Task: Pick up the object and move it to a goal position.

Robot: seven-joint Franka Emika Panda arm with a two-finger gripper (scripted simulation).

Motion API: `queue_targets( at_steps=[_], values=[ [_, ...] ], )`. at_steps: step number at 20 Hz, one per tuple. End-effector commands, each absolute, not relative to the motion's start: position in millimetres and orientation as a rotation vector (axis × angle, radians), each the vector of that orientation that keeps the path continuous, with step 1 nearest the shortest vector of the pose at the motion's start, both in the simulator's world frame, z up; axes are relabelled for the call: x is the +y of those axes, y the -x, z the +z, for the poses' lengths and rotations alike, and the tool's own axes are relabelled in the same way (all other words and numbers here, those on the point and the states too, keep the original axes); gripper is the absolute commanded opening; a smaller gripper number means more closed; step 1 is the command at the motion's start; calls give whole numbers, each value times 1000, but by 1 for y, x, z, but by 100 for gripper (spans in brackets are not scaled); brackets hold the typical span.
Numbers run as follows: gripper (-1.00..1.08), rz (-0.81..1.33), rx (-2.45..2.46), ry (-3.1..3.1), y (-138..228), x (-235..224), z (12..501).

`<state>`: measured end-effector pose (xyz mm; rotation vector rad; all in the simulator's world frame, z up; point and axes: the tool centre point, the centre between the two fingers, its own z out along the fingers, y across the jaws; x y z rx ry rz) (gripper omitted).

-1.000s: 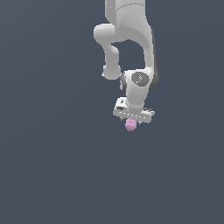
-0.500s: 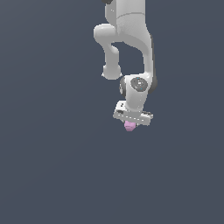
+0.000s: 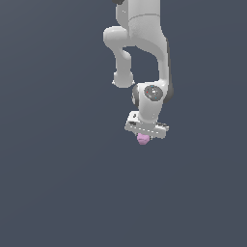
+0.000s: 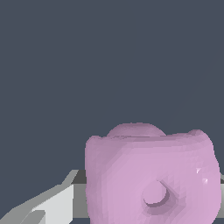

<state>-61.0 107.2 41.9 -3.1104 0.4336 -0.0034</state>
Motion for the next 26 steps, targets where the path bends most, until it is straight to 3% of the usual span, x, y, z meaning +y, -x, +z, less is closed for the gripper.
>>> queue_targets(
  at_steps=[1, 26],
  values=[
    [-100, -3, 434, 3111, 61, 108, 43],
    [-100, 0, 435, 3112, 83, 194, 143]
  ],
)
